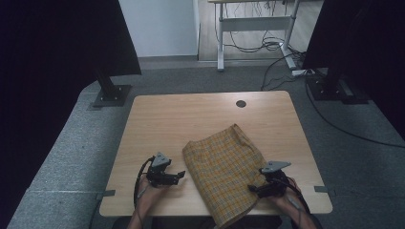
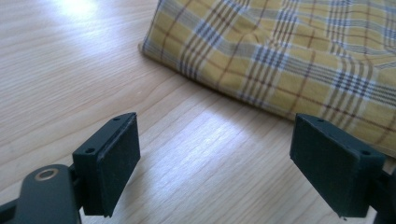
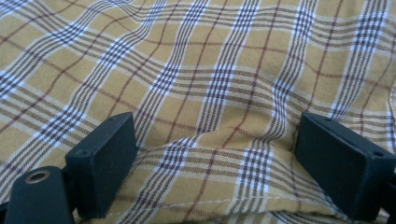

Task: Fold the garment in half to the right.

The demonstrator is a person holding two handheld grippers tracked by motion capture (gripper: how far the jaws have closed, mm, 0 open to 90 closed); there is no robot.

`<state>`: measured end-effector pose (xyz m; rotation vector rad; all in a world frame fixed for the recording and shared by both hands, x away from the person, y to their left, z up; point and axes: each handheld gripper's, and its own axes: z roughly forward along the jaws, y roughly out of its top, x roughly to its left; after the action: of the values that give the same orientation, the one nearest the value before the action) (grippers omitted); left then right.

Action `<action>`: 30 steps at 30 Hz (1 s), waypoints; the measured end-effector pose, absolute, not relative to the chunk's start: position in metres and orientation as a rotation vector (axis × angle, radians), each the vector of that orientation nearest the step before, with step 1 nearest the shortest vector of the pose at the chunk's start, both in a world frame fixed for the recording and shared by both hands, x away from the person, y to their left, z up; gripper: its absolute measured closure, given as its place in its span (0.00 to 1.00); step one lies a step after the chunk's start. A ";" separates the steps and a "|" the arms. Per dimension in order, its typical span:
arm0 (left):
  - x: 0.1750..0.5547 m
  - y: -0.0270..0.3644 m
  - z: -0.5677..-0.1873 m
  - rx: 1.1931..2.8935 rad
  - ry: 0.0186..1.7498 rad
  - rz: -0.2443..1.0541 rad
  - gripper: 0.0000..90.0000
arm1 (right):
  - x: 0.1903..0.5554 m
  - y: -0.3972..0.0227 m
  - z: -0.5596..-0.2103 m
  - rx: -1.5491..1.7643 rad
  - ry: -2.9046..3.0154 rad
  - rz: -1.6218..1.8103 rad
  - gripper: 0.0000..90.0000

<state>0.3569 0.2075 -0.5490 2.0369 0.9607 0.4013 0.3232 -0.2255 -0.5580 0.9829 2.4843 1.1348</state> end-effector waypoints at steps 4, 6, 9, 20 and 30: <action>0.359 0.212 -0.552 2.059 0.994 0.404 0.17 | 0.315 -0.210 -0.558 1.074 2.418 1.106 0.13; 0.359 0.213 -0.554 2.080 1.006 0.412 0.17 | 0.315 -0.204 -0.557 1.098 2.407 1.096 0.13; 0.358 0.214 -0.555 2.100 1.010 0.430 0.16 | 0.319 -0.201 -0.554 1.073 2.442 1.116 0.13; 0.354 0.215 -0.556 2.145 0.994 0.474 0.12 | 0.336 -0.217 -0.547 0.667 2.677 1.165 0.13; 0.354 0.215 -0.556 2.149 0.990 0.471 0.11 | 0.336 -0.208 -0.555 0.801 2.637 1.135 0.16</action>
<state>0.3544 0.2147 -0.5564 2.1488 0.9903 0.4715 0.3356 -0.2078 -0.5555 0.8005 2.6368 1.1349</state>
